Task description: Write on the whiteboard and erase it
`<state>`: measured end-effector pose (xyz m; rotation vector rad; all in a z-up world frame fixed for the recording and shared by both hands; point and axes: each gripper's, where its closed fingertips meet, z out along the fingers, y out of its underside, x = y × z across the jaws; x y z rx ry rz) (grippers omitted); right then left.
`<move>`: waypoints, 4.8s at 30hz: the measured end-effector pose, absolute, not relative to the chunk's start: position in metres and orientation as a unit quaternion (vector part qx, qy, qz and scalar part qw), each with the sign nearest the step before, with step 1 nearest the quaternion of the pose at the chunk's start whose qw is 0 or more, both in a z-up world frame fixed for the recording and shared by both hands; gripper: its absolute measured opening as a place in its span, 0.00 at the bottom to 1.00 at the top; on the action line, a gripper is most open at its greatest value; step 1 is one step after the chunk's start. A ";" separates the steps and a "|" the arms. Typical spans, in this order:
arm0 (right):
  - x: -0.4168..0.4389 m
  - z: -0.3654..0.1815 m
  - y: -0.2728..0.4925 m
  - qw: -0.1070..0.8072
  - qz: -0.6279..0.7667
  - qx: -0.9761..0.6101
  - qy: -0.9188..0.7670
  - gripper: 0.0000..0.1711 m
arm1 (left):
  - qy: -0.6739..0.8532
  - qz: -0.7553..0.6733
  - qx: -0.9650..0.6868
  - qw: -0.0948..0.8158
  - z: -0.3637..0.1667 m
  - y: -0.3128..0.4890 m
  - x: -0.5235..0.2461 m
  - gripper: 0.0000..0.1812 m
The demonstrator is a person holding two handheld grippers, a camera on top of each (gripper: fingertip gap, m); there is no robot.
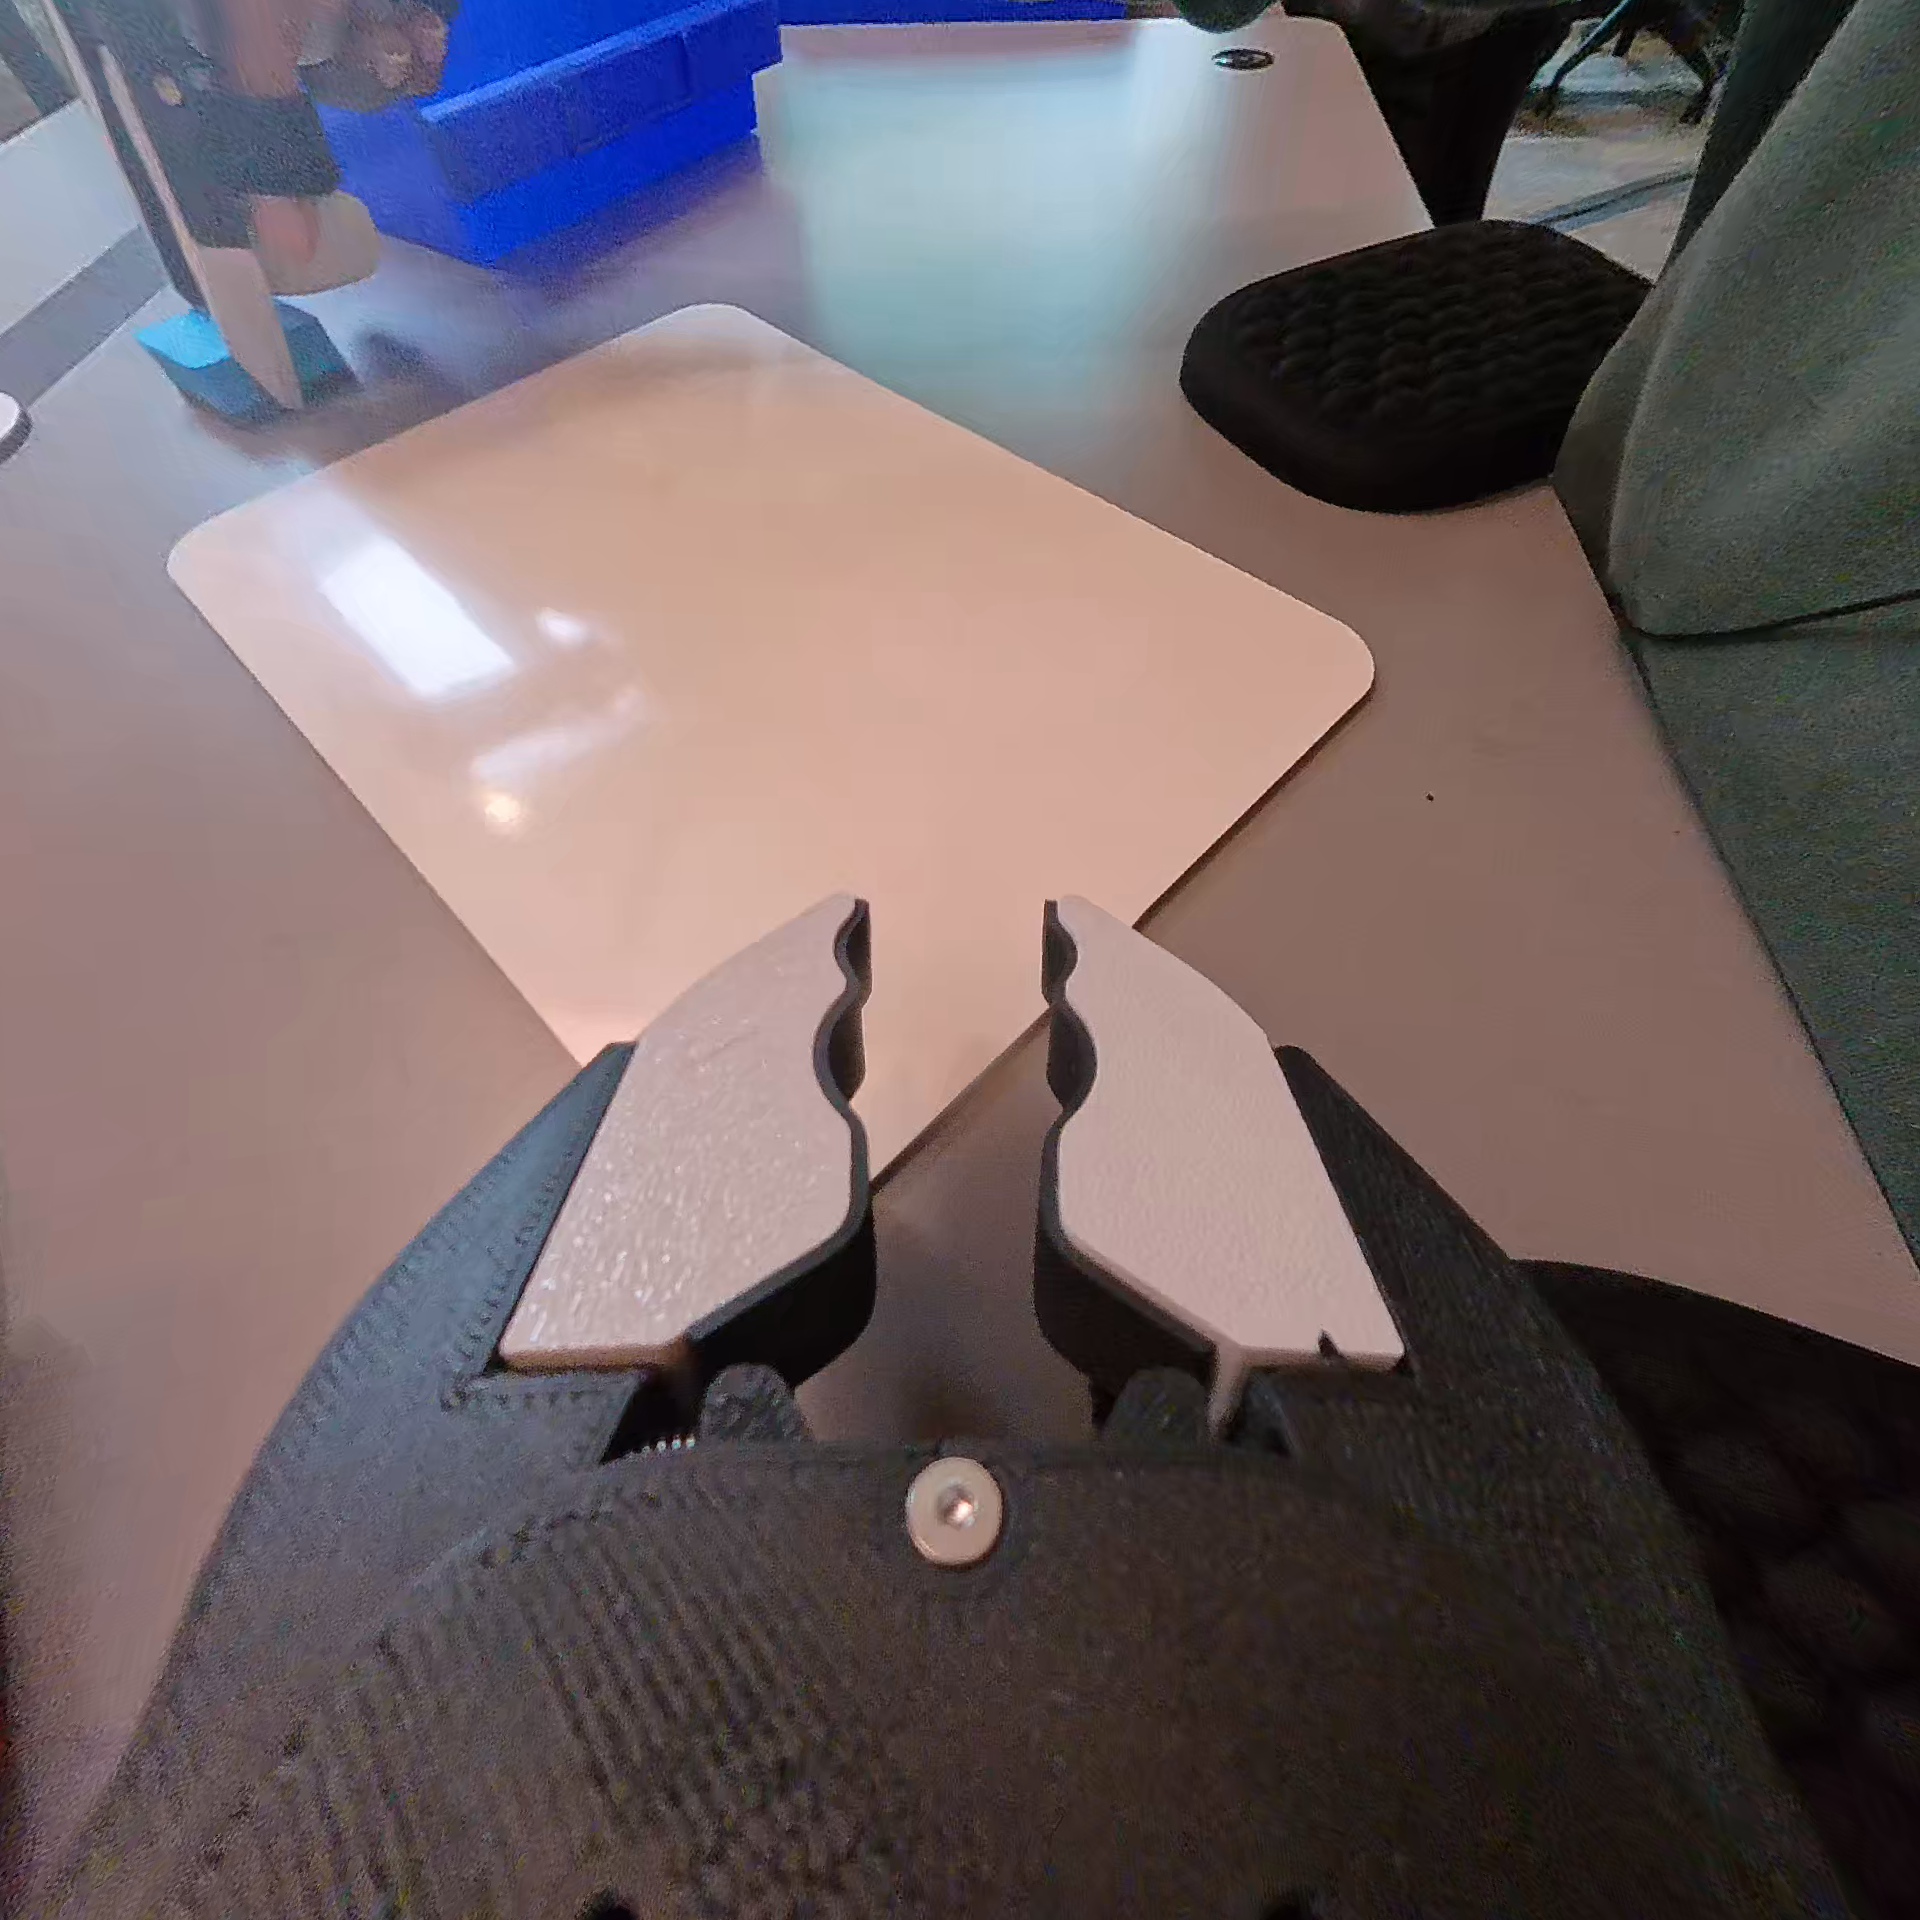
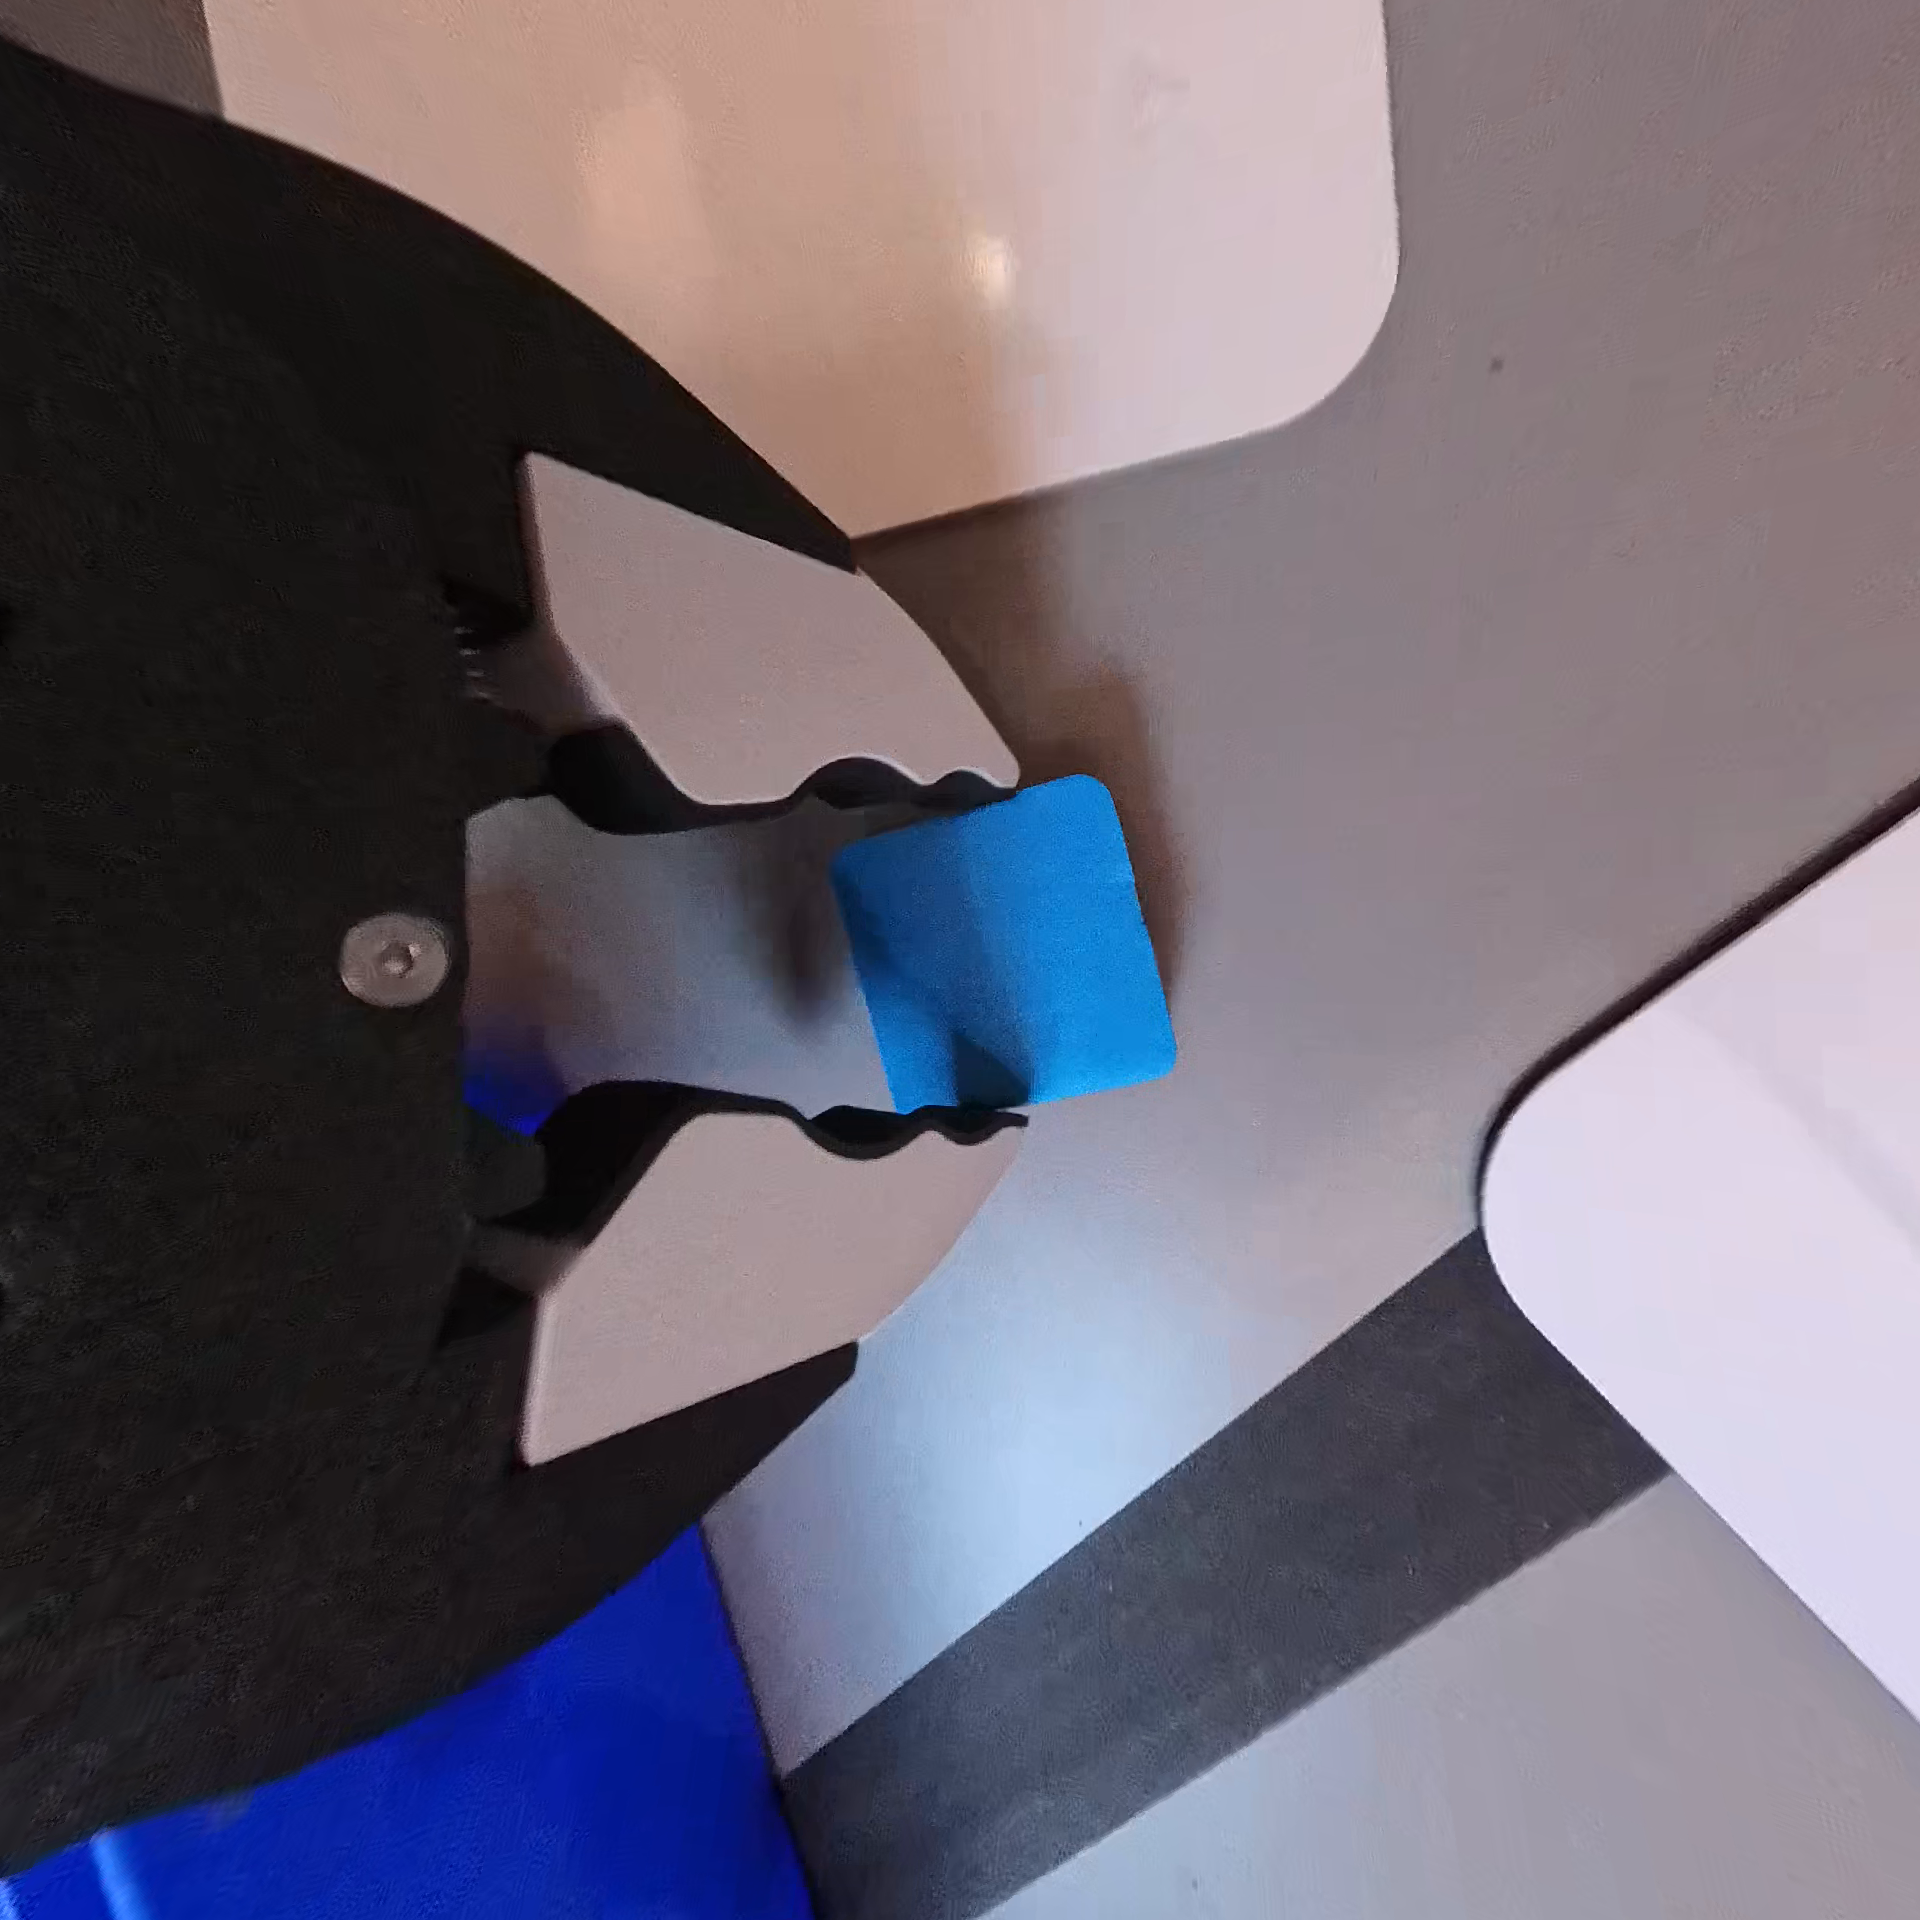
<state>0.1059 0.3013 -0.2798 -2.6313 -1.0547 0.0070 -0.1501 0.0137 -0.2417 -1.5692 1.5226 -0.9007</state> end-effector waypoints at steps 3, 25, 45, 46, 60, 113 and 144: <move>0.102 -0.276 0.303 0.170 0.001 -0.910 -0.379 0.43 | 0.588 -0.349 -0.621 0.383 -0.243 0.019 -0.153 0.21; -0.207 -0.269 0.194 0.260 0.251 -0.557 -0.748 0.10 | 0.489 -0.317 -0.641 0.500 -0.214 0.078 -0.186 0.23; -0.043 -0.244 0.081 0.338 0.262 -0.658 -0.619 0.25 | 0.527 -0.275 -0.642 0.483 -0.233 0.083 -0.139 0.24; -0.039 -0.251 0.075 0.309 0.260 -0.669 -0.624 0.29 | 0.524 -0.275 -0.643 0.486 -0.230 0.083 -0.139 0.24; -0.044 -0.202 0.046 0.403 0.255 -0.589 -0.652 0.11 | 0.566 -0.365 -0.560 0.483 -0.184 0.045 -0.088 0.24; -0.090 -0.153 0.024 0.601 0.292 -0.442 -0.599 0.15 | 0.394 -0.651 -0.542 0.357 -0.148 0.026 -0.105 0.11; -0.090 -0.161 0.026 0.555 0.347 -0.490 -0.575 0.13 | 0.344 -0.674 -0.583 0.296 -0.162 0.030 -0.101 0.11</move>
